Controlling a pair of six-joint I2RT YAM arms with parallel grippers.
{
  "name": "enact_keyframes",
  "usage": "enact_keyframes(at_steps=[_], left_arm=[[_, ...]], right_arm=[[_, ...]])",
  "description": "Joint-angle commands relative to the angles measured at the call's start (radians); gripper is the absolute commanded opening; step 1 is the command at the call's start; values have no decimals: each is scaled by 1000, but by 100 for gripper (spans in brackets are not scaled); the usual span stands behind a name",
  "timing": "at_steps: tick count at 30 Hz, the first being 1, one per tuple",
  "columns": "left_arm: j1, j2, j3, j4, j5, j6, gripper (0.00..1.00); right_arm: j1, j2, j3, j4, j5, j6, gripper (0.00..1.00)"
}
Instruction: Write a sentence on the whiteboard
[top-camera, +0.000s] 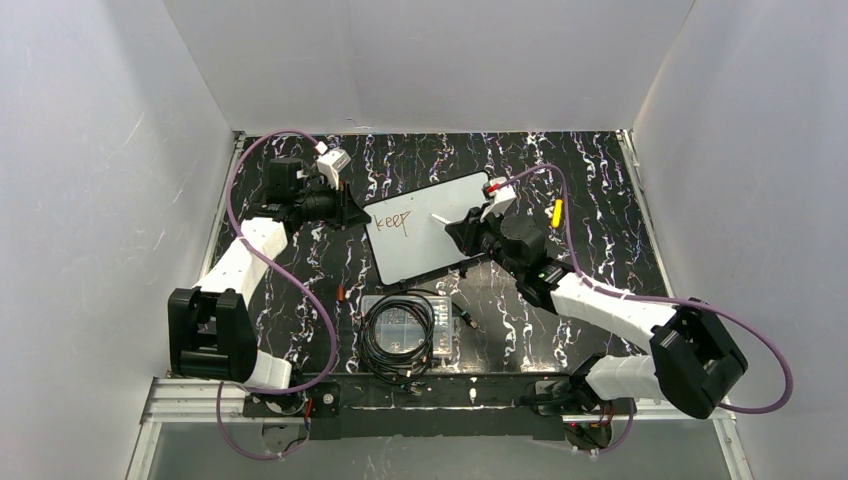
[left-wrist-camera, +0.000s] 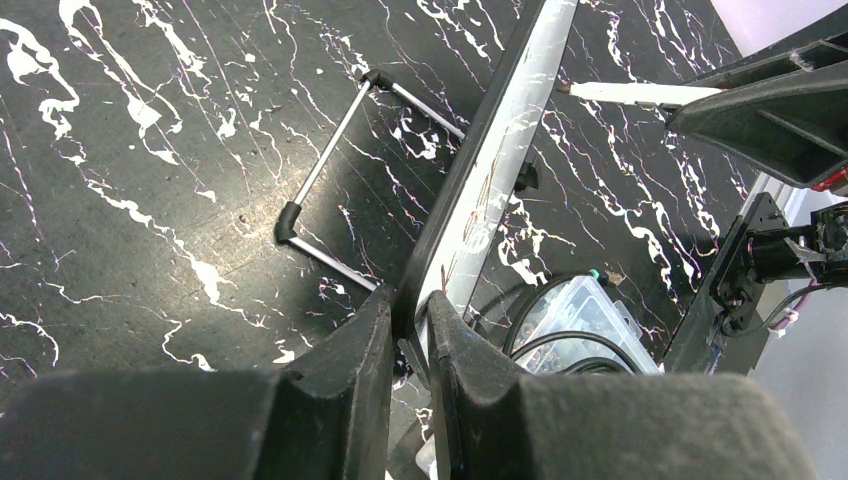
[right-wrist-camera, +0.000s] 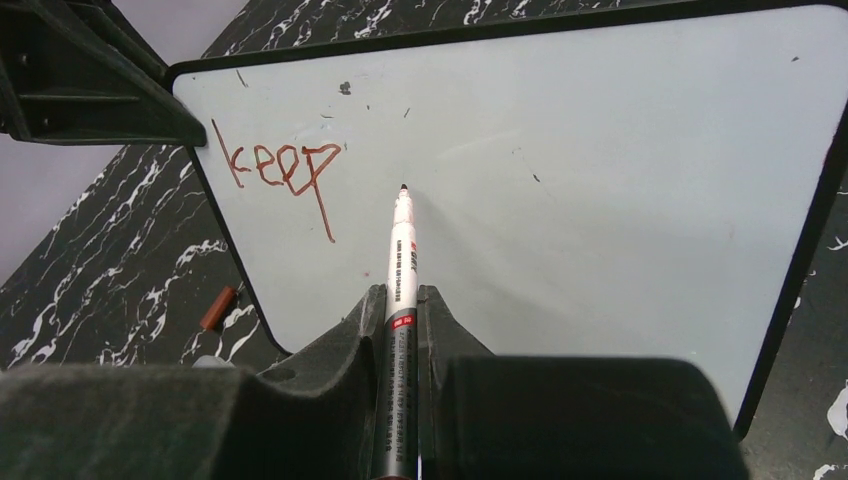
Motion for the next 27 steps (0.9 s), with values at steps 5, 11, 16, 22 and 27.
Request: enact_keyframes(at_steps=[5,11,16,22,27], left_arm=[[6,-28,31,-18,-12,31,0],[6,-27,30,-18,-9,33,0],[6,-28,31,-18,-6,32,0],[6,-29,30,-17,-6,33,0],[6,-30,29,-16,-6,31,0]], right_arm=[[-17,35,11,86,-5,-9,1],[-21,69,25,111,0,-9,1],[-21,86,34,136,3,-9,1],[-21,100,52,145,-16,-20,1],[-21,110,49,141,-50,-25,1]])
